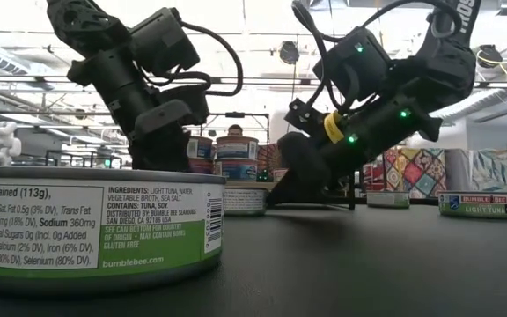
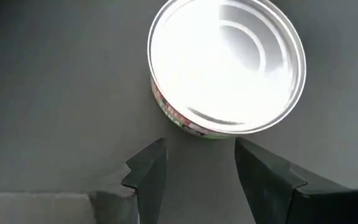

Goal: Stack canned seafood by type on shelf
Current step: Put the green tuna can on the shelf

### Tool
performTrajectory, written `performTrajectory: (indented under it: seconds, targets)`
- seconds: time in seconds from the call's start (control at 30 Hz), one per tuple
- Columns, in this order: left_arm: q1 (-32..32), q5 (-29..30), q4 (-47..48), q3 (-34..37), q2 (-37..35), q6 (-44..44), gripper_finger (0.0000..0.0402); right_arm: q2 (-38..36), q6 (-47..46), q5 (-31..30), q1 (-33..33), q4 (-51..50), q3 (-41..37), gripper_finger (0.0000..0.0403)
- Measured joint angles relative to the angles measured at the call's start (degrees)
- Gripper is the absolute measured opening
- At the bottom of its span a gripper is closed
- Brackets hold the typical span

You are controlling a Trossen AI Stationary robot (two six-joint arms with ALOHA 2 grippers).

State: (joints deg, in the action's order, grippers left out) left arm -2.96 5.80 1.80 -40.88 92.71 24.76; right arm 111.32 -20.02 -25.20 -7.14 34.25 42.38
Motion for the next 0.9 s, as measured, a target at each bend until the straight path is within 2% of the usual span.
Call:
performTrajectory:
  seconds: [0.57,0.9]
  targets:
    - [-0.1,-0.6,0.2,-0.2,3.1,-1.8,0.0189,0.0,9.0,-1.5,-0.1,-0.1,6.1,0.0]
    - [-0.1,-0.9,1.2,-0.2,2.9,-2.2,0.0189,-0.1,12.2,-1.6,-0.9,0.0,6.6,0.0]
